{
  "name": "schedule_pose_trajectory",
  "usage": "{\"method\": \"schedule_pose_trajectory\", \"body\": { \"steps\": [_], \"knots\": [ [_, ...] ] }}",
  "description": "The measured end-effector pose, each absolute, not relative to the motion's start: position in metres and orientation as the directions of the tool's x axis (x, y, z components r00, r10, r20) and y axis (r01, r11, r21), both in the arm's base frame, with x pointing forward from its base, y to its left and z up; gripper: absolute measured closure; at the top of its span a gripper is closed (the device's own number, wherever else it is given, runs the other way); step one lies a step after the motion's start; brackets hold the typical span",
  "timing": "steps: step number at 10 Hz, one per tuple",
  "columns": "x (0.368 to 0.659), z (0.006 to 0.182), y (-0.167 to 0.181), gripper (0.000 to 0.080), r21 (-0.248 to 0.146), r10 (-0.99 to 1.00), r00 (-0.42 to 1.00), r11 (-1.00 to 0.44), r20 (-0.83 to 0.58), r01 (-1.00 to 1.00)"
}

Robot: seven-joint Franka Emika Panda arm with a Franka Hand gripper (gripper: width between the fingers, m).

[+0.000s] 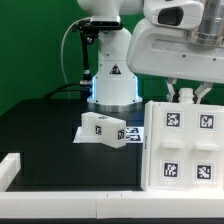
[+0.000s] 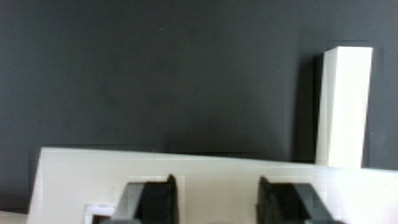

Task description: Assemble cabinet

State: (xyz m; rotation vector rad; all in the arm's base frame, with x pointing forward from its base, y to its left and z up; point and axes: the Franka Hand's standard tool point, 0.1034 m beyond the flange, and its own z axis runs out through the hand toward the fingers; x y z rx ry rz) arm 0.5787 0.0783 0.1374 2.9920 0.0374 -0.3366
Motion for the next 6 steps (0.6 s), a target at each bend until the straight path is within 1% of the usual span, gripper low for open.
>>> {"method": "schedule_pose_trajectory", "body": {
  "steps": [2,4,6],
  "knots": [
    [0.583,0.138,0.078,0.0588,0.125,0.013,0.978,-0.991,-0.206,0.040],
    [0.597,0.139,0.073,0.0589,0.114,0.086,0.984,-0.988,-0.156,0.105],
    [0.610,0.138,0.060,0.0589,0.117,0.096,0.985,-0.987,-0.146,0.113]
  ]
}}
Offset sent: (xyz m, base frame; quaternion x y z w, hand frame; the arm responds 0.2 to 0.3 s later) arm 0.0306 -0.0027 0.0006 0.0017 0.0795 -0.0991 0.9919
